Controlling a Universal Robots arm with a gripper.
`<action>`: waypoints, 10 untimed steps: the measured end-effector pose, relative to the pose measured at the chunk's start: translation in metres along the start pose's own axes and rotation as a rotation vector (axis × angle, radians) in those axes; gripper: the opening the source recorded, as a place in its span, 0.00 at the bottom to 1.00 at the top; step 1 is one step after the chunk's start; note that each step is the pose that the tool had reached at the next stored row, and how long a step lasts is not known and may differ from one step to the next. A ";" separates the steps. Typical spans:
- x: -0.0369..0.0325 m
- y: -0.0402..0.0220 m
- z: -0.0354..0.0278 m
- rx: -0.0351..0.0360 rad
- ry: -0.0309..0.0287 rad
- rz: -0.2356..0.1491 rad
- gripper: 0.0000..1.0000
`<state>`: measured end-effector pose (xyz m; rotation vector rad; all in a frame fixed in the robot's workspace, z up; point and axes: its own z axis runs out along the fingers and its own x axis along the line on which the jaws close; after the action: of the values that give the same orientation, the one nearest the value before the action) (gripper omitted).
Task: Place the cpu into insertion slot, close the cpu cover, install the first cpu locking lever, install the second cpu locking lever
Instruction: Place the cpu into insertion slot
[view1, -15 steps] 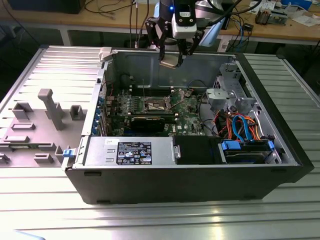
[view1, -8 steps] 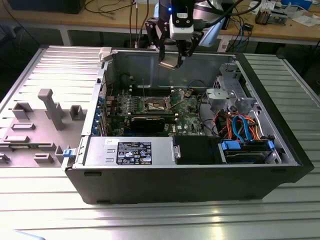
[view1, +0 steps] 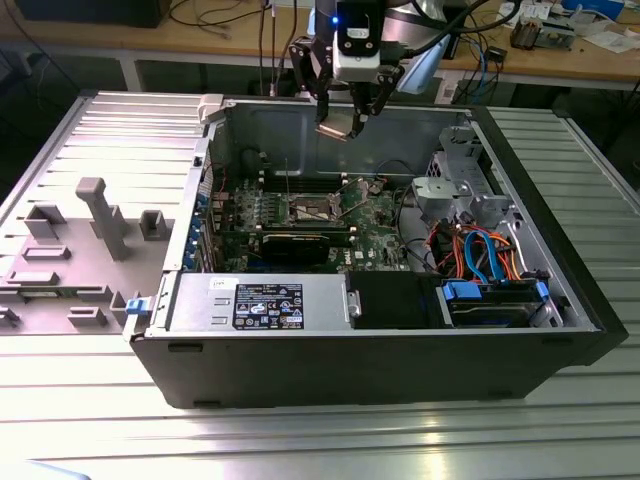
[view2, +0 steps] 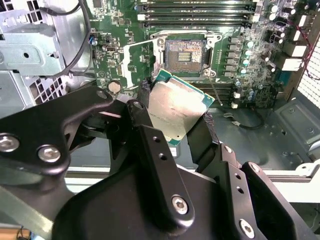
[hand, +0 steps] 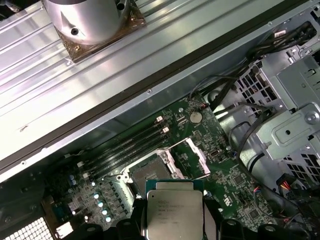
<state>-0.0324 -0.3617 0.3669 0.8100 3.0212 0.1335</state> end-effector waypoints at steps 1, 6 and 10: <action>0.0000 0.0000 0.0000 0.0000 0.0000 0.000 0.55; 0.0001 0.0000 0.0001 -0.0001 -0.0001 0.001 0.55; 0.0001 -0.0001 0.0009 -0.0007 -0.0041 0.047 0.55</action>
<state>-0.0324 -0.3617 0.3661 0.8810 2.9991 0.1332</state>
